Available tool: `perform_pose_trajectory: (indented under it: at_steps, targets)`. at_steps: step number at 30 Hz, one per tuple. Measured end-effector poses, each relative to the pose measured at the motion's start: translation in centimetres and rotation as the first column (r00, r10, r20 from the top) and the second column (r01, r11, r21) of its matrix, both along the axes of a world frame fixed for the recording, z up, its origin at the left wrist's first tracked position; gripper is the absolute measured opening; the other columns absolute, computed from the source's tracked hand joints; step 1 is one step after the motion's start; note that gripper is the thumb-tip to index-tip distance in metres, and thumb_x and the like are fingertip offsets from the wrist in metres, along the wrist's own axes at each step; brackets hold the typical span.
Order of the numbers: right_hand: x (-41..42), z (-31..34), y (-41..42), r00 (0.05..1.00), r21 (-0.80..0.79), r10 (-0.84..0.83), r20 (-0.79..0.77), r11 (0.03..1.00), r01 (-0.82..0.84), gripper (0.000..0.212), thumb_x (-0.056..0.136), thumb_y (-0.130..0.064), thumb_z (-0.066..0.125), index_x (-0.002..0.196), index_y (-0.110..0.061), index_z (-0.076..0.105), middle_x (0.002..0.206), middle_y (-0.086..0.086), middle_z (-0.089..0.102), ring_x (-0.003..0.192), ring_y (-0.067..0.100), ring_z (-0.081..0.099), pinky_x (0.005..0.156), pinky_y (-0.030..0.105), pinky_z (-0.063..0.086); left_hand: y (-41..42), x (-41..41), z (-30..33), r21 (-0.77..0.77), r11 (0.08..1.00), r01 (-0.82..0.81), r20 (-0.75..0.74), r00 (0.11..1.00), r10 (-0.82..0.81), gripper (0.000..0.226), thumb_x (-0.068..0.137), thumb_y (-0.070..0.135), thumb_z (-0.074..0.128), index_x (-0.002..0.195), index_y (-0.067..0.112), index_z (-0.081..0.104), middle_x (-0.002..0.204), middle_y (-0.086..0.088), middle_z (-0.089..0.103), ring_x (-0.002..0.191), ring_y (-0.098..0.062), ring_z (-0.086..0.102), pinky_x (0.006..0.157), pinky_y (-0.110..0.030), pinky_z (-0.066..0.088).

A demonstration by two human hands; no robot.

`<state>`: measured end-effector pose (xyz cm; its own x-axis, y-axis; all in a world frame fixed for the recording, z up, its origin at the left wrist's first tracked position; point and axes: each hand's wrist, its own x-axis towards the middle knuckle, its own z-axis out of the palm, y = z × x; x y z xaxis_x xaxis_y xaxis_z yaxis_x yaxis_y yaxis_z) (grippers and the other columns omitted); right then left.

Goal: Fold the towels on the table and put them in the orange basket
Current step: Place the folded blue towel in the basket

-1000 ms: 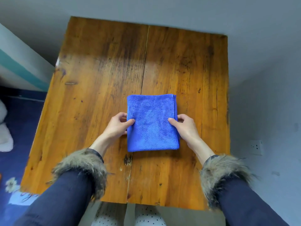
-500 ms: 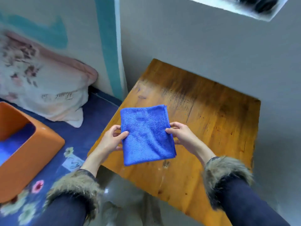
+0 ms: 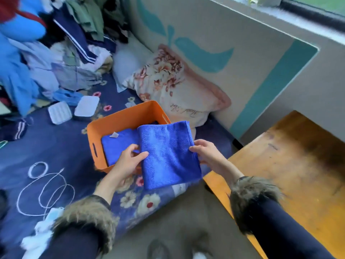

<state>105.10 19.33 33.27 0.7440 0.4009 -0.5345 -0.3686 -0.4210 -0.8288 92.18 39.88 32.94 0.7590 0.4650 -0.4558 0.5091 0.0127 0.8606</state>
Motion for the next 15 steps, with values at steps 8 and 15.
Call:
perform_pose_trajectory:
  at_steps: [8, 15]
  targets:
    - [1.3, -1.6, 11.9, 0.985, -0.035, 0.163, -0.062, 0.986, -0.165, 0.014, 0.085, -0.010, 0.059, 0.098, -0.016, 0.059, 0.089, 0.010, 0.058, 0.074, 0.022, 0.055, 0.061, 0.028, 0.043, 9.0, -2.5, -1.7, -0.060, 0.980, -0.190, -0.045, 0.981, 0.187, 0.007, 0.090, 0.017, 0.060, 0.095, 0.016, 0.055, 0.109, -0.014, 0.062, 0.088, -0.021, 0.063, 0.078, -0.046, 0.054]
    - [7.5, -6.0, 19.1, 0.950, -0.116, 0.284, -0.132, 0.947, -0.300, 0.019, 0.085, -0.017, 0.061, 0.104, -0.016, 0.060, 0.100, 0.010, 0.061, 0.085, 0.021, 0.057, 0.067, 0.034, 0.052, 14.6, 2.3, -4.8, -0.027, 0.955, -0.294, -0.197, 0.939, 0.284, 0.011, 0.087, 0.026, 0.062, 0.095, 0.025, 0.054, 0.104, -0.004, 0.060, 0.092, -0.022, 0.061, 0.071, -0.038, 0.052]
